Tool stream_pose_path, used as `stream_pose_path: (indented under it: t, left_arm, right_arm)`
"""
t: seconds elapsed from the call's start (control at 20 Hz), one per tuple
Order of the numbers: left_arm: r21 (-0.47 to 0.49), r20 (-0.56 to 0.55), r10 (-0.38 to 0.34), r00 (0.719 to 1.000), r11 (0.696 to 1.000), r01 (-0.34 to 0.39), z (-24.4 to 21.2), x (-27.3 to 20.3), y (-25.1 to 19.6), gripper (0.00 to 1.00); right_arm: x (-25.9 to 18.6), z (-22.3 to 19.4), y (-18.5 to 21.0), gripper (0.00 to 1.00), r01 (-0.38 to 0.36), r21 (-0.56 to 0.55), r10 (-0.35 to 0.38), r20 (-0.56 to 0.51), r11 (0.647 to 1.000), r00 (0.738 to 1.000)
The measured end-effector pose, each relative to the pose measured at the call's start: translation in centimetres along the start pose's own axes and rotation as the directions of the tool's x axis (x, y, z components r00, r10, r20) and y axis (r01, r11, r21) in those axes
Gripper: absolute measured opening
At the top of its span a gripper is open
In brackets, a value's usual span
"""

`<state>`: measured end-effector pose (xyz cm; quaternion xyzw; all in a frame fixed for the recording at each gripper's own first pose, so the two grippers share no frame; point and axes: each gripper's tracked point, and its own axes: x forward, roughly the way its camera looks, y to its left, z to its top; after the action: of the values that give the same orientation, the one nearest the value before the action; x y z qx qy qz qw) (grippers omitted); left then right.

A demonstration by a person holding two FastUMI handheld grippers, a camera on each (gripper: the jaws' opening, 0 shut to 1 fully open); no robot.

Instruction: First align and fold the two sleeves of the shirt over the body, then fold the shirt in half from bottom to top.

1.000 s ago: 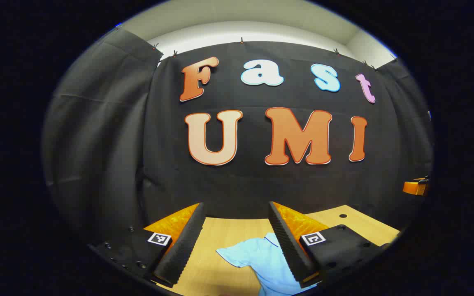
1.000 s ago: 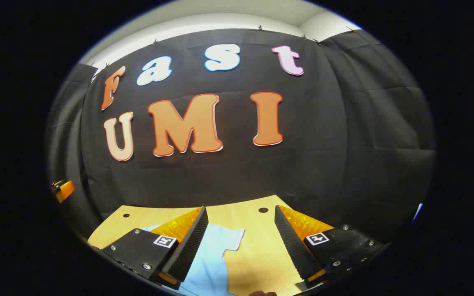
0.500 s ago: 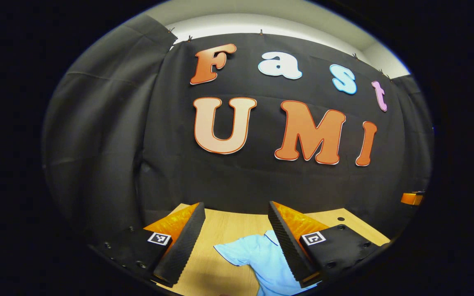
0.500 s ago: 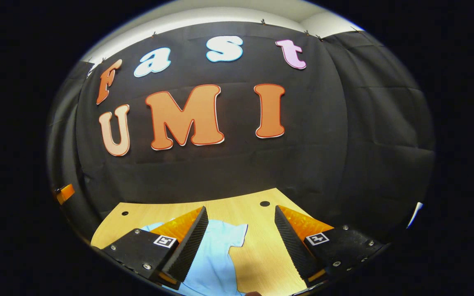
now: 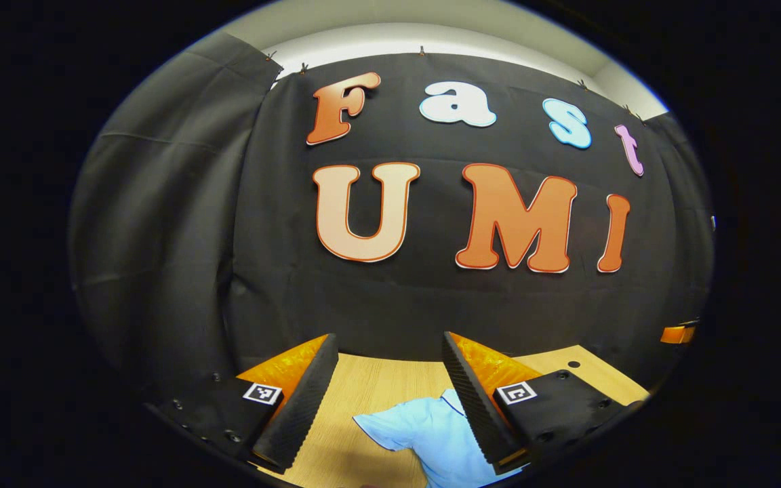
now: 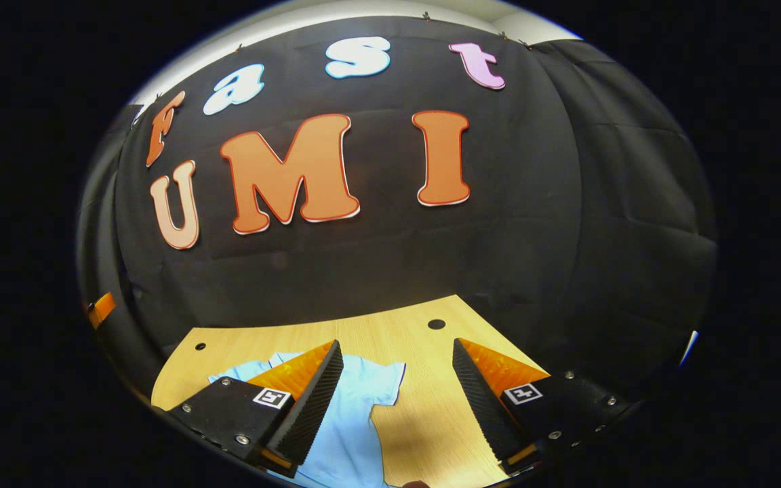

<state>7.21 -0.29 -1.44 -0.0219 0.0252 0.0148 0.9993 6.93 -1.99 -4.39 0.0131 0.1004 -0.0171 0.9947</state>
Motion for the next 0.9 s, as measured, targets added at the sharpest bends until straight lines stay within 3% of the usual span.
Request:
stream_pose_path:
  t: [0.25,0.4,0.65,0.8,0.9]
  left_arm:
    - [0.006,-0.034,0.019,0.999,1.0,-0.019,-1.2,0.9,0.0,1.0]
    - [0.004,-0.044,0.027,0.999,1.0,-0.027,-1.7,1.5,0.1,0.99]
    - [0.004,-0.053,0.051,0.997,0.999,-0.05,-2.1,2.4,1.0,0.99]
    - [0.014,-0.067,0.08,0.995,0.997,-0.079,-2.8,2.8,2.1,1.0]
    - [0.021,-0.075,0.099,0.992,0.995,-0.098,-2.9,3.2,2.8,1.0]
  right_arm:
    - [3.7,-3.5,-0.3,0.98,0.002,0.006,-0.001,-0.137,1.0,0.991]
    - [6.6,-5.2,0.8,0.99,-0.036,0.056,0.048,-0.244,0.998,0.969]
    - [13.1,-9.9,1.2,0.99,-0.02,0.053,0.044,-0.504,0.998,0.862]
    - [17.5,-13.2,1.9,0.99,-0.006,0.064,0.044,-0.615,0.998,0.788]
    - [20.3,-15.9,1.5,0.99,0.039,0.065,0.016,-0.689,0.997,0.724]
